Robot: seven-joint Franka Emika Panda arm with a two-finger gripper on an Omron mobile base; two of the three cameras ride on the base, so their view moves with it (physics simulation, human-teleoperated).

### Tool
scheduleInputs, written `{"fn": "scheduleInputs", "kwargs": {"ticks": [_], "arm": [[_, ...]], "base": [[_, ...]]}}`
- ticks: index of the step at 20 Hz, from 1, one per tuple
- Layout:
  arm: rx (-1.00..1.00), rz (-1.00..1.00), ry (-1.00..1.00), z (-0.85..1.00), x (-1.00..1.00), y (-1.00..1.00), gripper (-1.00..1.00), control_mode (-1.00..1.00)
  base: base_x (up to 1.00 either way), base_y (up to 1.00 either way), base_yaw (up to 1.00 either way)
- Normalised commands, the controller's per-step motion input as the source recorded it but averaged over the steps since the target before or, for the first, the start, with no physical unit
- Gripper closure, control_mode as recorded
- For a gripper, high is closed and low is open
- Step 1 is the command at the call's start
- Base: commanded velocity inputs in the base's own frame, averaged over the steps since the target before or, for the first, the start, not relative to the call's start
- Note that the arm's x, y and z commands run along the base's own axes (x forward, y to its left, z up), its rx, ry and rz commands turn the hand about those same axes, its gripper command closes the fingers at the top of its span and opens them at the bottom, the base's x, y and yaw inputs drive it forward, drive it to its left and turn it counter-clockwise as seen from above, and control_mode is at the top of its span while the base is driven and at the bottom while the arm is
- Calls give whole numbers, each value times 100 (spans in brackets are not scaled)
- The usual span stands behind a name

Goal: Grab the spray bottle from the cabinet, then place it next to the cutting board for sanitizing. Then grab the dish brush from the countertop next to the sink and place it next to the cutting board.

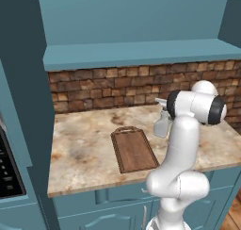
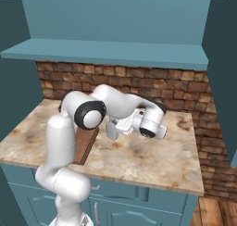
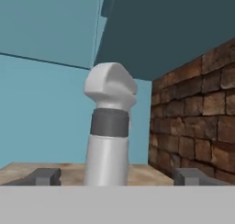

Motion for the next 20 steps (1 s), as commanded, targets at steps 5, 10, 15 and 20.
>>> {"fn": "scheduleInputs", "kwargs": {"ticks": [5, 10, 15, 20], "arm": [[0, 0, -14, 7, -68, -28, -100, -100], [0, -2, -19, 60, -97, 0, -100, -100], [0, -7, -7, 74, -99, 26, -100, -100], [0, -18, -6, 65, -99, 38, -100, -100]], "base": [[0, 0, 0], [0, 0, 0], [0, 0, 0], [0, 0, 0]]}}
